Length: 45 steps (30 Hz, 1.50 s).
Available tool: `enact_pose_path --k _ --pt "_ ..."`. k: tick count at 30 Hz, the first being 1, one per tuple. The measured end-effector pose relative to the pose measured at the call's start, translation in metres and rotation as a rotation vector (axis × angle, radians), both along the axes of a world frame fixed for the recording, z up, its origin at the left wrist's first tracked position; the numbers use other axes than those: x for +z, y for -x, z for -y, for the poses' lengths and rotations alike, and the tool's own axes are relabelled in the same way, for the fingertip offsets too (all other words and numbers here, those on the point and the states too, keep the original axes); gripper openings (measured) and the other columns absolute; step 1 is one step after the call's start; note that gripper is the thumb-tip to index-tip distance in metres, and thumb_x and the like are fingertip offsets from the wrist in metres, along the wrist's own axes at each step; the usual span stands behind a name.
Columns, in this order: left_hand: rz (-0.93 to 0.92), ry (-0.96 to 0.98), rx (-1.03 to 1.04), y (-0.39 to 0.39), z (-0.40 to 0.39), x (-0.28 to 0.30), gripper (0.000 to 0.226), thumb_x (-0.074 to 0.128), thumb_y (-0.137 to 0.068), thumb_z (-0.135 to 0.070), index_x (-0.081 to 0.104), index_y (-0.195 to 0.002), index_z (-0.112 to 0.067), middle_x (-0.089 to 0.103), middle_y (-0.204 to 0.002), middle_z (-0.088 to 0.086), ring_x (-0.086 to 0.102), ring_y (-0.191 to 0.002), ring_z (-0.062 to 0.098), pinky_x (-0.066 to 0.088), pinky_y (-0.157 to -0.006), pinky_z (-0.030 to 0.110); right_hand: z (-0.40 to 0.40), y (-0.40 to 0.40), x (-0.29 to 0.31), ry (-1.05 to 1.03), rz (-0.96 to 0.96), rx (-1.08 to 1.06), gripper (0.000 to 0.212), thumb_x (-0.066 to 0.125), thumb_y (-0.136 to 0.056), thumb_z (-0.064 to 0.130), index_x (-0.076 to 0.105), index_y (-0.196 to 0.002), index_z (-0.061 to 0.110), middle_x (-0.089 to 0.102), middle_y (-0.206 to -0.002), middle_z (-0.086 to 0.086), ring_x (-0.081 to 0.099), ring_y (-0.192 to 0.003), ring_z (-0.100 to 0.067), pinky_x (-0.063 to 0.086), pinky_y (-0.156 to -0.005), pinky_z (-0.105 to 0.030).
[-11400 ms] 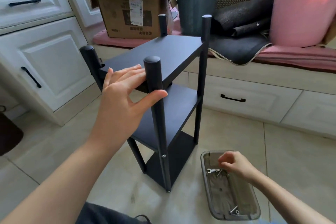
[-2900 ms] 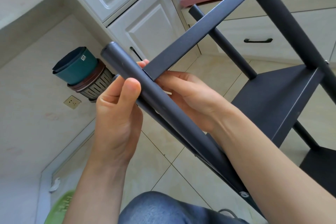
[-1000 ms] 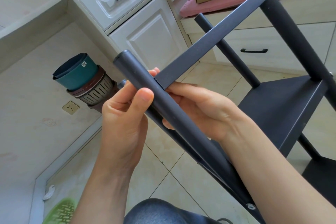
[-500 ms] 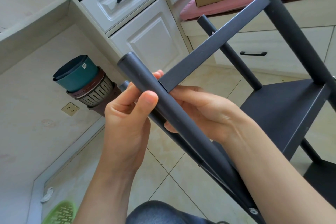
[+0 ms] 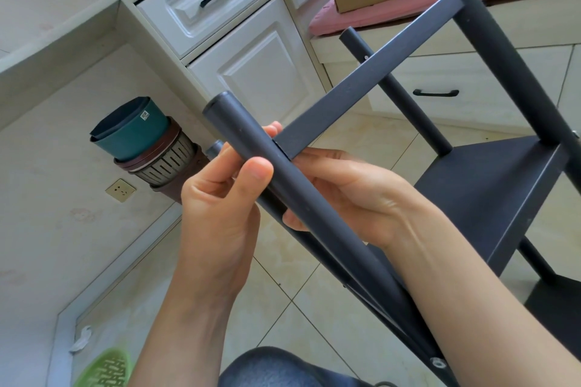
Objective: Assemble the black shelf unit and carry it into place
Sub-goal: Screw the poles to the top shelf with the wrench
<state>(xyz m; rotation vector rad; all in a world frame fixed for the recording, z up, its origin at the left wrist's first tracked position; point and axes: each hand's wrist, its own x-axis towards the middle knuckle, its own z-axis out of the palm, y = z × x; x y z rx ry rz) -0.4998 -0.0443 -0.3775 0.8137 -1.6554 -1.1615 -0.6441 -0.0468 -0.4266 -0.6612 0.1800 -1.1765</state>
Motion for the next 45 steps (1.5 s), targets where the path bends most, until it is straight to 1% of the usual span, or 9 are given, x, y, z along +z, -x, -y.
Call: enact_pose_path --k 14,19,22,26,29,33,38,41,45 --pt "0.028 0.013 0.016 0.0 -0.001 -0.001 0.063 0.083 -0.061 -0.066 0.076 -0.114 -0.033 0.075 -0.105 -0.001 0.069 -0.105 0.019 0.056 -0.093 0.038 0.002 -0.004 0.006 -0.048 -0.038 -0.008 0.019 0.069 -0.074 0.031 0.076 -0.088 0.021 0.061 -0.087 -0.003 0.064 -0.072 -0.012 0.053 -0.056 -0.026" --pt "0.01 0.008 0.002 0.001 -0.002 -0.001 0.062 0.083 -0.063 -0.065 0.075 -0.115 -0.032 0.075 -0.107 -0.002 0.07 -0.105 0.017 0.056 -0.086 0.032 0.001 0.007 0.002 -0.008 -0.011 0.036 0.03 0.063 -0.081 0.022 0.068 -0.11 0.014 0.067 -0.088 0.0 0.064 -0.074 -0.013 0.053 -0.061 -0.025" --pt "0.015 0.017 -0.013 0.001 -0.001 -0.001 0.06 0.082 -0.065 -0.065 0.075 -0.115 -0.034 0.075 -0.108 -0.003 0.069 -0.108 0.018 0.055 -0.087 0.032 -0.002 0.005 0.004 0.035 0.024 0.06 0.023 0.059 -0.084 0.017 0.069 -0.105 0.013 0.071 -0.086 -0.001 0.069 -0.072 -0.014 0.055 -0.059 -0.025" --pt "0.022 0.031 -0.017 0.001 -0.001 -0.002 0.057 0.081 -0.067 -0.065 0.075 -0.115 -0.035 0.075 -0.108 -0.004 0.07 -0.107 0.016 0.056 -0.087 0.031 0.001 0.002 0.004 -0.053 -0.027 0.005 0.027 0.069 -0.073 0.026 0.073 -0.097 0.014 0.061 -0.09 -0.007 0.064 -0.069 -0.015 0.053 -0.055 -0.026" --pt "0.034 0.034 -0.016 0.001 -0.001 -0.002 0.057 0.081 -0.065 -0.067 0.075 -0.113 -0.037 0.076 -0.106 -0.006 0.07 -0.106 0.014 0.056 -0.087 0.031 0.002 0.005 0.001 -0.046 -0.066 -0.007 0.031 0.068 -0.077 0.029 0.071 -0.104 0.014 0.058 -0.095 -0.008 0.061 -0.073 -0.015 0.053 -0.059 -0.026" --pt "0.02 0.03 -0.009 0.001 0.0 -0.001 0.057 0.082 -0.064 -0.067 0.076 -0.112 -0.036 0.076 -0.105 -0.006 0.07 -0.105 0.015 0.056 -0.087 0.032 -0.001 0.005 0.002 0.014 0.023 0.055 0.021 0.062 -0.083 0.02 0.071 -0.101 0.013 0.07 -0.082 -0.002 0.068 -0.067 -0.015 0.055 -0.058 -0.028" --pt "0.017 0.019 0.004 0.001 0.001 -0.003 0.062 0.082 -0.065 -0.065 0.074 -0.117 -0.032 0.075 -0.109 -0.003 0.069 -0.108 0.018 0.055 -0.092 0.038 0.002 0.0 0.004 -0.048 -0.098 -0.047 0.019 0.069 -0.08 0.032 0.072 -0.088 0.015 0.063 -0.075 0.0 0.063 -0.063 -0.011 0.052 -0.055 -0.024" --pt "0.01 0.014 0.0 0.001 0.0 -0.003 0.061 0.082 -0.067 -0.063 0.074 -0.118 -0.03 0.075 -0.11 -0.002 0.069 -0.108 0.018 0.054 -0.09 0.035 0.003 0.005 0.002 0.025 -0.1 -0.034 0.018 0.065 -0.084 0.03 0.075 -0.096 0.02 0.07 -0.086 0.003 0.066 -0.075 -0.01 0.053 -0.063 -0.023" --pt "-0.005 0.003 -0.004 0.001 0.001 -0.003 0.062 0.082 -0.068 -0.062 0.074 -0.119 -0.028 0.074 -0.11 -0.001 0.068 -0.108 0.019 0.054 -0.088 0.035 0.001 0.003 0.001 0.053 0.001 0.014 0.019 0.063 -0.084 0.022 0.073 -0.1 0.016 0.071 -0.085 0.0 0.068 -0.071 -0.012 0.054 -0.061 -0.025"
